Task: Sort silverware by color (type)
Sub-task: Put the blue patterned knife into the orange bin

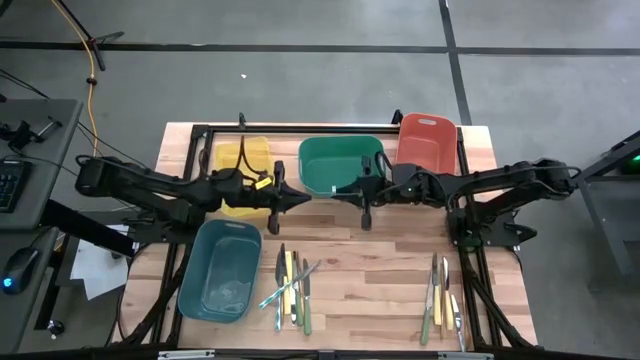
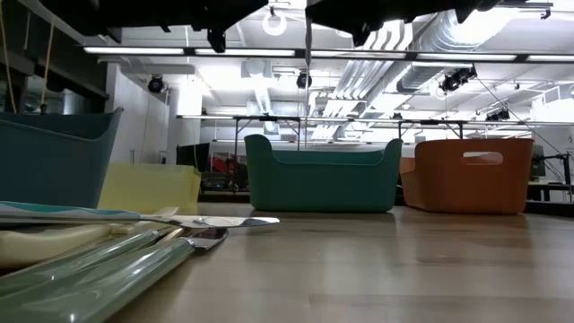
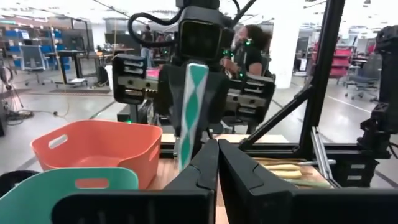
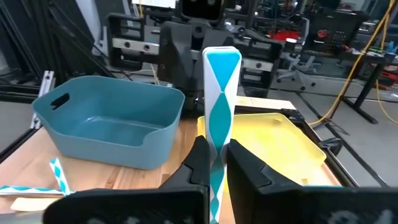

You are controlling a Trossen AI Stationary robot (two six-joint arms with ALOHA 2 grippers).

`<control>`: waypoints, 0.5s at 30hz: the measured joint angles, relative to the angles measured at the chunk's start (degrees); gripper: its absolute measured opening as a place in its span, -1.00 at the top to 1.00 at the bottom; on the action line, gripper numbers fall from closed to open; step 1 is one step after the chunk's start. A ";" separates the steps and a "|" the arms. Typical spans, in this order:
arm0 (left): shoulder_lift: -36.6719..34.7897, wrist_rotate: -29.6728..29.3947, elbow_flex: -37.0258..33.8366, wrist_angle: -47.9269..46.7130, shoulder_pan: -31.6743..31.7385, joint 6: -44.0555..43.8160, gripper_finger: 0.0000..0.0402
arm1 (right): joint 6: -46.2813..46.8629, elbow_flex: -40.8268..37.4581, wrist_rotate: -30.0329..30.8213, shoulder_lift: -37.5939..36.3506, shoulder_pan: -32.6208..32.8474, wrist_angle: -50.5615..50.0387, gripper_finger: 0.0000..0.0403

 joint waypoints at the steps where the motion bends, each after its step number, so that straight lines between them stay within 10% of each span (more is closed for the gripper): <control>1: -0.02 -0.01 -0.03 -0.21 0.11 -0.42 0.99 | 0.00 0.00 -0.15 0.00 0.00 0.02 0.94; 8: -0.44 -0.13 -0.04 -0.47 0.37 0.11 0.99 | -0.04 0.00 1.81 -0.03 0.02 0.58 0.94; 15: -0.46 0.23 -0.04 -5.20 -0.05 0.23 0.99 | -5.28 3.53 27.99 -7.89 -2.58 -14.06 0.94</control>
